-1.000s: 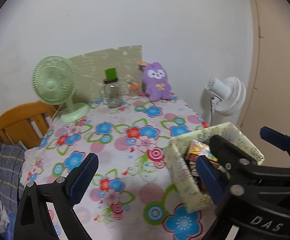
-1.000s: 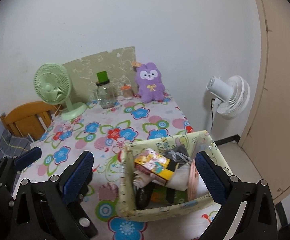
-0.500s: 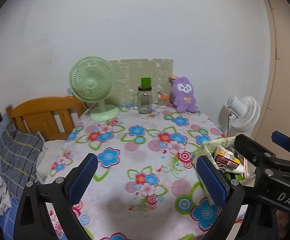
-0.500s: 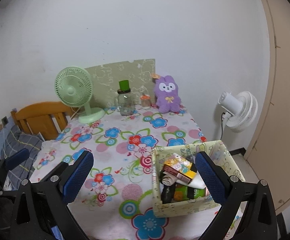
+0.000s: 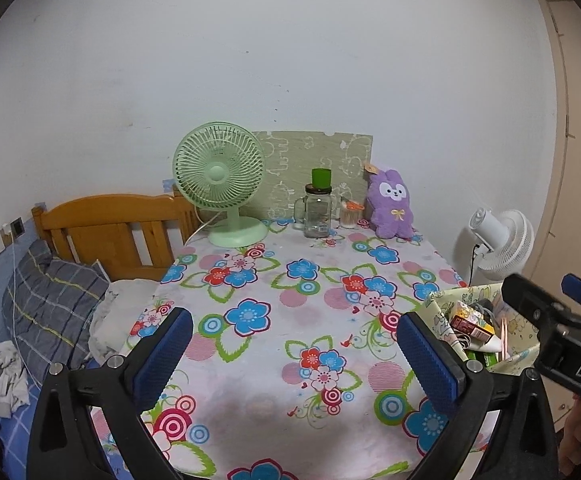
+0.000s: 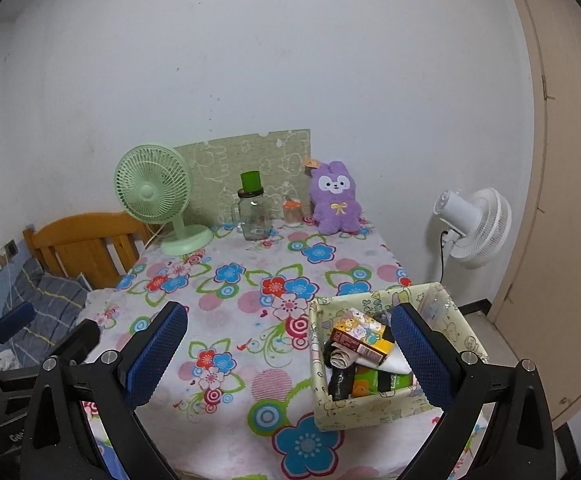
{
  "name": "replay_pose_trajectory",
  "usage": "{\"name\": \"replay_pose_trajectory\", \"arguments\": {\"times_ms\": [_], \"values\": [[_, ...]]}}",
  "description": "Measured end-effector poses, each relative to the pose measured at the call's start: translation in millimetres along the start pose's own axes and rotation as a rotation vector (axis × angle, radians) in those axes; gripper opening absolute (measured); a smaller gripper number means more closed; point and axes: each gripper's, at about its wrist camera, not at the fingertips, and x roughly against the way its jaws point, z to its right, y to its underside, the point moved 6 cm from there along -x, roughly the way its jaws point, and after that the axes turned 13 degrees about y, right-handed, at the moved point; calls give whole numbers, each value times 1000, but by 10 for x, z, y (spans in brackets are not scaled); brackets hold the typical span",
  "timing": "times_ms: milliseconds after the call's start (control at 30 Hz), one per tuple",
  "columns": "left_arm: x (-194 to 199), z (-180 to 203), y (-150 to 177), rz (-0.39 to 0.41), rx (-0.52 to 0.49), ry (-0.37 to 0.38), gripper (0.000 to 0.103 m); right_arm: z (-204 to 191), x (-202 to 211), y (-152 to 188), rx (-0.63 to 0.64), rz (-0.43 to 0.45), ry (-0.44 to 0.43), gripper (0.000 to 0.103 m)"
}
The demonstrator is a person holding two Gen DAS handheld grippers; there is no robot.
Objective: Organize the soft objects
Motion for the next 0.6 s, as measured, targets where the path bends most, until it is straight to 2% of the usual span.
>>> {"name": "replay_pose_trajectory", "arguments": {"times_ms": [600], "values": [[59,14,-37,15,0,-2,103,25,53,23,8,14,-11,103]]}}
